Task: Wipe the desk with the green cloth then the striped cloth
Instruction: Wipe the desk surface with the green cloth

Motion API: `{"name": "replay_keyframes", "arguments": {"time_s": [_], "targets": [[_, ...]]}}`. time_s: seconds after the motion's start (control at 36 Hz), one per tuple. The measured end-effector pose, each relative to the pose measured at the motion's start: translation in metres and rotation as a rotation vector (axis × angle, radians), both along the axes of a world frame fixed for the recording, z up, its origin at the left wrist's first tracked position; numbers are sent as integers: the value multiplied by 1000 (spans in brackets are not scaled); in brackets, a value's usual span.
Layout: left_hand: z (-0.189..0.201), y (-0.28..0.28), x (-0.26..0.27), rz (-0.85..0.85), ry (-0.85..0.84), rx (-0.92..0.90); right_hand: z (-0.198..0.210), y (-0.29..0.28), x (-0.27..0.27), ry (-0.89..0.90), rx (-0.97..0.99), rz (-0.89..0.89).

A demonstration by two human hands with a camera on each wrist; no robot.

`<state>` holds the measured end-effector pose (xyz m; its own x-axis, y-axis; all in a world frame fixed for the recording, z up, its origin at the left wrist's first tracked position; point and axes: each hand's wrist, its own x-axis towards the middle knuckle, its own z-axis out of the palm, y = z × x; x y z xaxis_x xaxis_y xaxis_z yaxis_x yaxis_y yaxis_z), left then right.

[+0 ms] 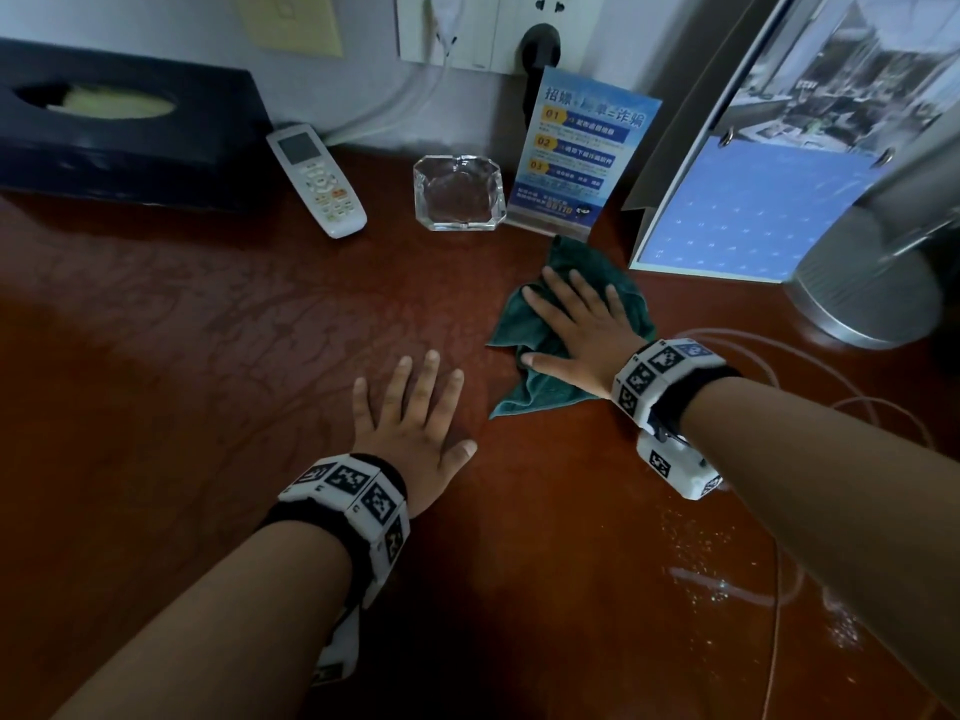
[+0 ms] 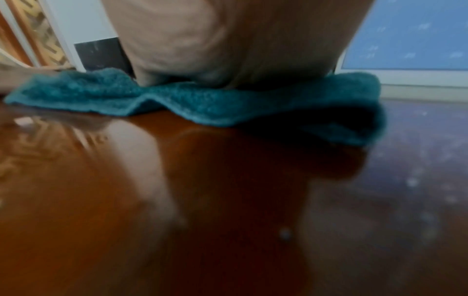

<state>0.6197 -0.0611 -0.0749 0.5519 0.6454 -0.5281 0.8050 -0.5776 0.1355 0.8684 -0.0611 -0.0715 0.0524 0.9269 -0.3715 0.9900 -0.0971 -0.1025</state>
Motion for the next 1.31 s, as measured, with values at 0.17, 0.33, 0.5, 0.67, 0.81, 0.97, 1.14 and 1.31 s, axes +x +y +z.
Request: {"name": "replay_keyframes", "arguments": {"time_s": [0.17, 0.33, 0.5, 0.67, 0.81, 0.97, 1.14, 1.31], "targets": [[3, 0, 1, -4, 22, 4, -4, 5, 0, 26, 39, -124], [3, 0, 1, -1, 24, -13, -9, -3, -1, 6, 61, -375], [2, 1, 1, -1, 9, -5, -1, -13, 1, 28, -44, -396], [4, 1, 0, -5, 21, -25, 4, -31, 19, 9, -92, -333], [5, 2, 0, -3, 37, -24, 4, -29, 18, 37, -102, -454], [7, 1, 2, -5, 57, -35, 6, -38, 10, 49, -124, -537], [11, 0, 3, -2, 64, -38, 6, -53, 1, 36, -121, -561], [12, 1, 3, -7, 74, -57, 6, -64, -7, 28, -123, -577]]}}
